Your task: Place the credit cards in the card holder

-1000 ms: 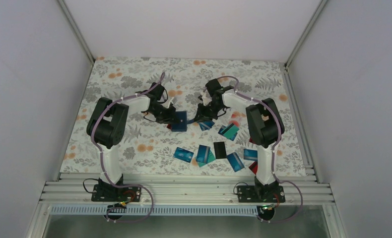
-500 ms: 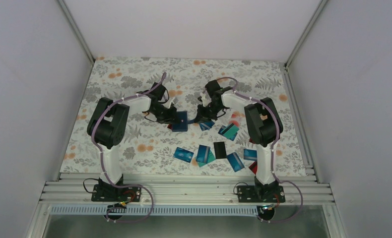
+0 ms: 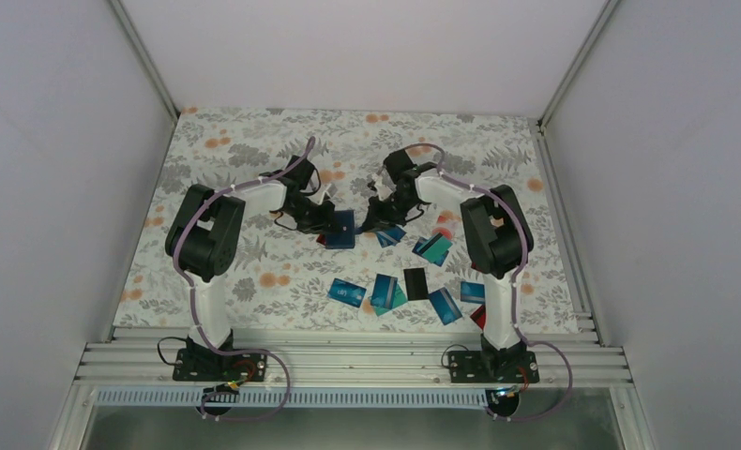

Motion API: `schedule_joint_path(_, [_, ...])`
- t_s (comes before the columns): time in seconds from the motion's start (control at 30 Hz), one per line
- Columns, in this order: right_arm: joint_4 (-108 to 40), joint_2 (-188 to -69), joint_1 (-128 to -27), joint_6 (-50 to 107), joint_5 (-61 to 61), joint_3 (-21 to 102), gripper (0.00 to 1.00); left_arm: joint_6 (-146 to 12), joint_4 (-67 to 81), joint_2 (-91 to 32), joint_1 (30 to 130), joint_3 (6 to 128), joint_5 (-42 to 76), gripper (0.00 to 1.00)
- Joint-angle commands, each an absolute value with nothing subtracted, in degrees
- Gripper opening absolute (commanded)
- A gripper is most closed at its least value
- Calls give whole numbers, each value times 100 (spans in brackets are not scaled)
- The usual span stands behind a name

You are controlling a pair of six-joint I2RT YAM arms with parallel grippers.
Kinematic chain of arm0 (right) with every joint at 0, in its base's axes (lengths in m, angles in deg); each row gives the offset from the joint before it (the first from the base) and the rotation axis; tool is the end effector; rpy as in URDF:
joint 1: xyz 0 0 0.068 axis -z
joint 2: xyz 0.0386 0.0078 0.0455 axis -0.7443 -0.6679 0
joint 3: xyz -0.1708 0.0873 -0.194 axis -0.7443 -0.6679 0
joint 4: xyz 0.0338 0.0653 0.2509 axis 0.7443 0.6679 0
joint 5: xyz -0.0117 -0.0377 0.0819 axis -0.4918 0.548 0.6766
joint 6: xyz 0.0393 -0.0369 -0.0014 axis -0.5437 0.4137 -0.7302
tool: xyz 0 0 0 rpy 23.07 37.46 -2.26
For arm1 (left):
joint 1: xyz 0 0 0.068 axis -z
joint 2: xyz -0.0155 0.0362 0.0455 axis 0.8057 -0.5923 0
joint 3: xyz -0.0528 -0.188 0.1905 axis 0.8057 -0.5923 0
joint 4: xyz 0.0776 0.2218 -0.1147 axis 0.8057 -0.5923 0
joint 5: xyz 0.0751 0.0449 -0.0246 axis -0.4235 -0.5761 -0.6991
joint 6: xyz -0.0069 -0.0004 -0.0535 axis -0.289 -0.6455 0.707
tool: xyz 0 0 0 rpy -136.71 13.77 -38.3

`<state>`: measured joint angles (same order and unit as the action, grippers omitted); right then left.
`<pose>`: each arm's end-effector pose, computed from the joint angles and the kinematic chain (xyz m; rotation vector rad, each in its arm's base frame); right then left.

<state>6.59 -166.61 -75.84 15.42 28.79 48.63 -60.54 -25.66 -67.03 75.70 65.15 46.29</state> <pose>0.3494 0.2076 0.1488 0.3137 -2.9038 -1.0049 0.3389 -0.1605 0.1363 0.2362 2.8999 -1.0792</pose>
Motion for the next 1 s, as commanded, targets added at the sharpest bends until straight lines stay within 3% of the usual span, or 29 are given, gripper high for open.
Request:
schedule_joint_path(0.0, [715,-16717,-7837,1739,3120,5270,4,-6046,-2602,-6878,7632,6542,4315,2])
schedule_joint_path(0.77, [723,-17646,-8278,1622,3455,6121,5,-6167,-2602,-6878,7644,6453,4468,2])
schedule_joint_path(0.97, [313,-17627,-8216,1595,3721,5888,29,-6180,-2532,-6723,7564,6318,4446,2])
